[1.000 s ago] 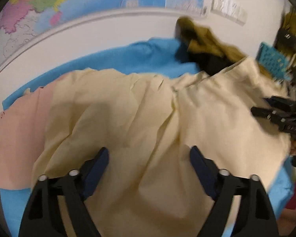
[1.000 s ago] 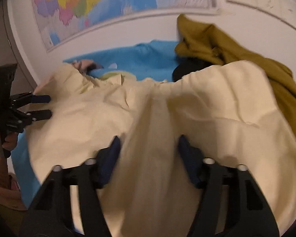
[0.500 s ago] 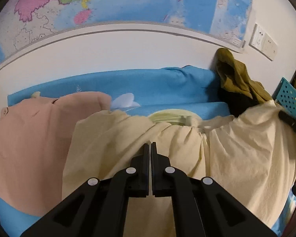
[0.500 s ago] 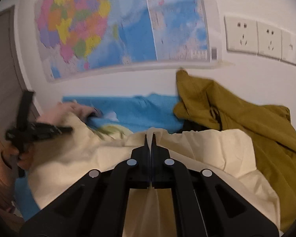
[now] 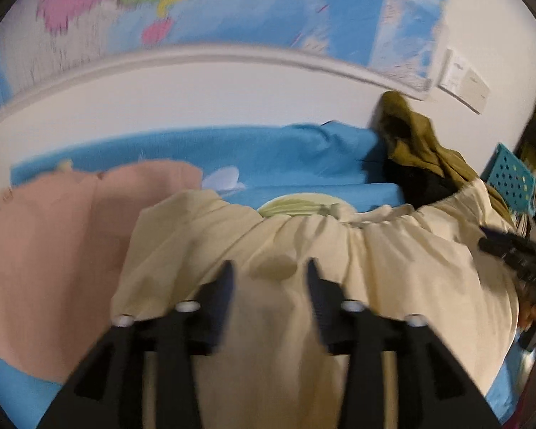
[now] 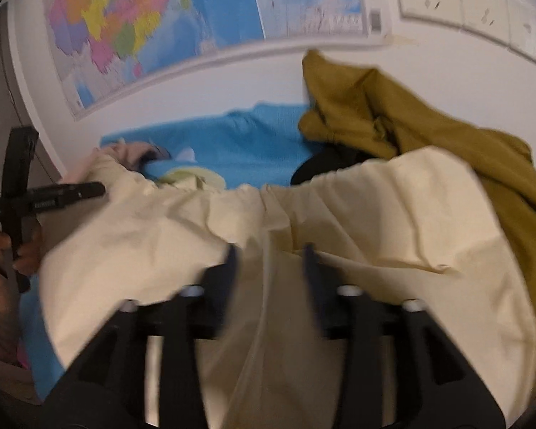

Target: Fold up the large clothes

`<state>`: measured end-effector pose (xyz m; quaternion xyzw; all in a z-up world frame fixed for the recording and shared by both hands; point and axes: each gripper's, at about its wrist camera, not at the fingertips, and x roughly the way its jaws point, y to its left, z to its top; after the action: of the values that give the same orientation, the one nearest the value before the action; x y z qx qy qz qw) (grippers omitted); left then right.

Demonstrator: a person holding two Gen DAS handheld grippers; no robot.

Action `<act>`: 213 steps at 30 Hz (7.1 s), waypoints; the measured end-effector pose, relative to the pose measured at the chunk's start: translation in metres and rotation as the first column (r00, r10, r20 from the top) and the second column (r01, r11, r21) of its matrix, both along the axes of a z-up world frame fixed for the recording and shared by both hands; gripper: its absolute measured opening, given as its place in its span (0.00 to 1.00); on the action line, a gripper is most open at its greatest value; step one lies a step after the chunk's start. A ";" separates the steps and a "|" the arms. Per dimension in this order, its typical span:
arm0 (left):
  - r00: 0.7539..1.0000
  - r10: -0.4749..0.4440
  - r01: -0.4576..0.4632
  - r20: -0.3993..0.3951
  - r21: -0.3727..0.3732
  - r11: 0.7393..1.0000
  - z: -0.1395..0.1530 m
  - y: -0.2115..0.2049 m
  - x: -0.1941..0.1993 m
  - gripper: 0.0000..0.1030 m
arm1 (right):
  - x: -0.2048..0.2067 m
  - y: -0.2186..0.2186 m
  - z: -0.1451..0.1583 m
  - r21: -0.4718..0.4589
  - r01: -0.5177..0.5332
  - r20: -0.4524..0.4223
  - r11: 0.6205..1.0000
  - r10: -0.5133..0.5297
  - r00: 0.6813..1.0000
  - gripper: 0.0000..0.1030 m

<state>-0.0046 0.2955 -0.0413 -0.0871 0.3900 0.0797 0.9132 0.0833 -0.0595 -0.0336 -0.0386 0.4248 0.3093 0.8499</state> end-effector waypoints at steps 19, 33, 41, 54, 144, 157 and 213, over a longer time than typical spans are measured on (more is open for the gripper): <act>1.000 0.024 -0.023 -0.012 0.087 0.996 -0.007 -0.016 -0.034 0.55 | 0.031 -0.076 -0.032 -0.034 0.258 -0.083 0.966 -0.260 0.962 0.40; 0.999 0.031 -0.032 0.011 0.150 0.988 -0.014 -0.028 -0.071 0.74 | -0.054 -0.087 -0.004 0.062 0.157 -0.053 0.986 -0.154 0.987 0.48; 0.998 0.058 -0.054 -0.015 0.171 0.984 -0.029 -0.031 -0.081 0.77 | -0.064 -0.085 -0.006 0.059 0.202 -0.048 0.978 -0.199 0.979 0.53; 0.998 0.067 -0.066 -0.001 0.095 0.993 -0.028 -0.040 -0.108 0.77 | -0.122 -0.050 0.017 0.113 0.024 0.008 0.993 -0.025 1.000 0.55; 0.988 0.156 -0.144 -0.005 -0.415 0.898 -0.066 -0.005 -0.081 0.46 | -0.172 -0.058 -0.008 0.358 0.044 -0.322 0.933 0.080 0.944 0.75; 0.993 0.121 -0.120 -0.017 -0.301 0.946 -0.064 -0.021 -0.083 0.48 | -0.135 -0.106 -0.024 0.247 0.424 -0.352 0.871 -0.327 0.877 0.80; 0.990 0.132 -0.137 -0.046 -0.161 0.977 -0.046 -0.033 -0.068 0.32 | -0.072 -0.088 -0.022 0.469 0.350 -0.378 0.811 -0.173 0.909 0.28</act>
<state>-0.0729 0.2629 -0.0870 -0.1865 0.4046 0.1105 0.8884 0.0114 -0.1471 -0.0561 0.3058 0.4559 0.2942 0.7824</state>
